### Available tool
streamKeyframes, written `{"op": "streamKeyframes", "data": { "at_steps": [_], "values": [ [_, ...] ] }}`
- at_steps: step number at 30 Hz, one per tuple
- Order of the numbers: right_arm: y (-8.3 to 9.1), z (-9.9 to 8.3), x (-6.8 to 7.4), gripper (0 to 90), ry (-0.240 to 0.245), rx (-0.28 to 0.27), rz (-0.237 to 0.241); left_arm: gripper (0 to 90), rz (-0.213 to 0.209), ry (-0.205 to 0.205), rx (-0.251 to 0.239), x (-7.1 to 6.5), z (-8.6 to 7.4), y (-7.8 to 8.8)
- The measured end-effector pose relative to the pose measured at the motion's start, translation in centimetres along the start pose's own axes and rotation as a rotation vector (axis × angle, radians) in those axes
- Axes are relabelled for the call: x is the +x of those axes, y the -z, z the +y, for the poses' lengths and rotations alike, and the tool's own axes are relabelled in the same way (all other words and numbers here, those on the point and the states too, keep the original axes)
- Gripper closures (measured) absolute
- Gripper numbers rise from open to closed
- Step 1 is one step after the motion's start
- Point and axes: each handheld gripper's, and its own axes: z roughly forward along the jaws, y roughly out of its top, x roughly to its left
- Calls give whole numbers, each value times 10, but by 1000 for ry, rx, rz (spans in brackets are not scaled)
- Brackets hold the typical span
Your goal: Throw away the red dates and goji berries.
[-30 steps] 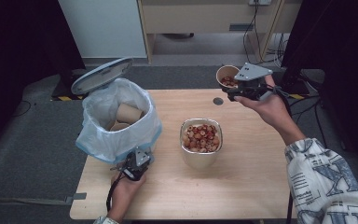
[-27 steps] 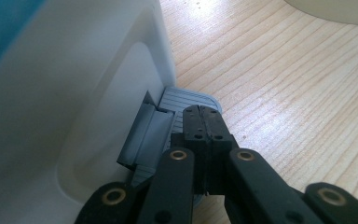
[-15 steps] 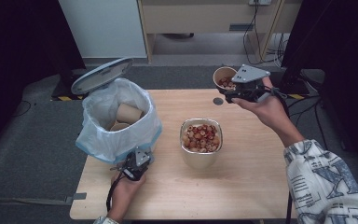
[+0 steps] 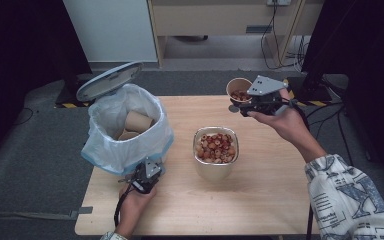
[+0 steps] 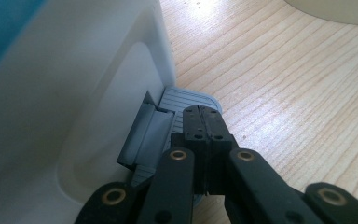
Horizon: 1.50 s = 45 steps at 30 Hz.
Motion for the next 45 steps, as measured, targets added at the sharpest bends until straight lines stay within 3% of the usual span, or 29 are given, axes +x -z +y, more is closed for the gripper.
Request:
{"op": "streamKeyframes", "data": {
  "at_steps": [8,16,21,27,30,36,45],
  "values": [
    [-1,1,10,321,44,3,26,895,1,0,0,0,0,0],
    [-1,-3,16,322,118,18,7,895,1,1,0,0,0,0],
    [-3,-5,15,322,124,34,-9,895,1,1,0,0,0,0],
    [-7,-1,24,321,154,33,30,895,1,0,-1,0,0,0],
    [-6,0,24,322,152,32,22,895,0,1,-1,0,0,0],
    [-7,3,33,322,228,47,14,895,2,0,0,0,0,0],
    [-6,8,37,322,281,62,-10,895,2,1,0,0,0,0]
  ]
}}
